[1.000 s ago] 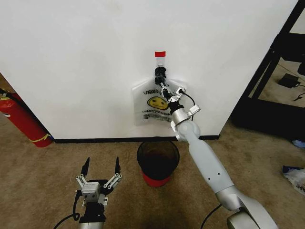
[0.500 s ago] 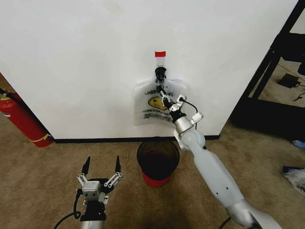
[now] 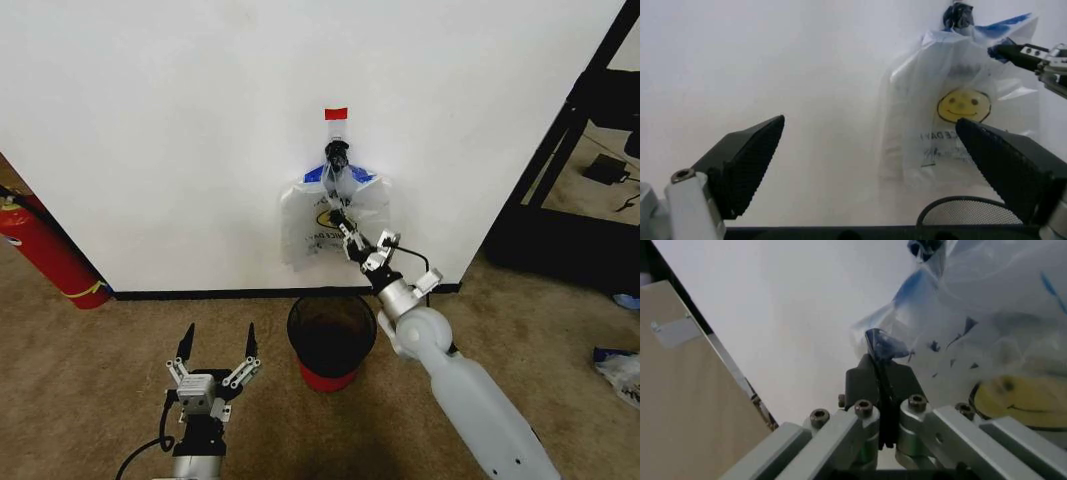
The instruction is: Pick up the garbage bag from the wall and place it over the trash bin.
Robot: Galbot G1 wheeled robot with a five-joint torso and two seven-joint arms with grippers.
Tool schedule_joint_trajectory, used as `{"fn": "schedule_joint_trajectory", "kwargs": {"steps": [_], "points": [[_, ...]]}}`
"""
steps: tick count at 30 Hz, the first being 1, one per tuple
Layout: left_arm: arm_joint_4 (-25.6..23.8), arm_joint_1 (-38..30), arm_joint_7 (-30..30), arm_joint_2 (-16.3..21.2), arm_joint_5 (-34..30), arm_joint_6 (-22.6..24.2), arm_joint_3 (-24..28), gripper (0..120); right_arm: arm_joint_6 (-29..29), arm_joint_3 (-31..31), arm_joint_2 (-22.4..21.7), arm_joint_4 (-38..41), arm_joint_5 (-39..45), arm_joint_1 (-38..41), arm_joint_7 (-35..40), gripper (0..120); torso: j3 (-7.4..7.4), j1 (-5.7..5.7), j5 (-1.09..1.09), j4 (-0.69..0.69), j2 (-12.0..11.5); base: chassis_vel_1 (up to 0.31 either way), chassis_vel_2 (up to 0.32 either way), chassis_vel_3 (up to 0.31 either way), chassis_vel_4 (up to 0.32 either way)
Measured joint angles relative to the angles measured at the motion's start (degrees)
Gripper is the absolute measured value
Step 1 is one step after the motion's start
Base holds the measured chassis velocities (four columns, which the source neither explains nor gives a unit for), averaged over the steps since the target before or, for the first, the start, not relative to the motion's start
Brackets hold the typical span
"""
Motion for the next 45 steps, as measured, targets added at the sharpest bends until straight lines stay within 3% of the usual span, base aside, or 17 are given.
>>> {"fn": "schedule_joint_trajectory", "kwargs": {"steps": [9,19,33,45], "points": [[-0.21,-1.18,0.01,1.69,-1.95,0.70,-0.22,100,0.66,1.54,-1.74,4.85,-5.87,-6.71,-0.36,0,0.00,0.00,0.01,0.00,0.00,0.000,0.000,0.000,0.000],[-0.04,-3.04,0.13,3.26,-4.60,1.83,-0.20,100,4.13,6.43,-3.92,10.54,-19.84,-17.79,-4.35,0,0.00,0.00,0.00,-0.01,0.00,0.000,0.000,0.000,0.000],[0.35,-4.52,0.17,4.41,-6.06,2.10,0.67,100,8.17,11.85,-2.47,14.46,-27.99,-31.02,-7.19,0,0.00,0.00,0.00,0.00,0.00,0.000,0.000,0.000,0.000],[-0.18,-4.13,0.16,4.54,-6.09,1.87,0.87,100,13.59,13.77,-0.21,14.23,-36.80,-36.41,-7.86,0,0.00,0.00,0.00,-0.01,0.00,0.000,0.000,0.000,0.000]]}}
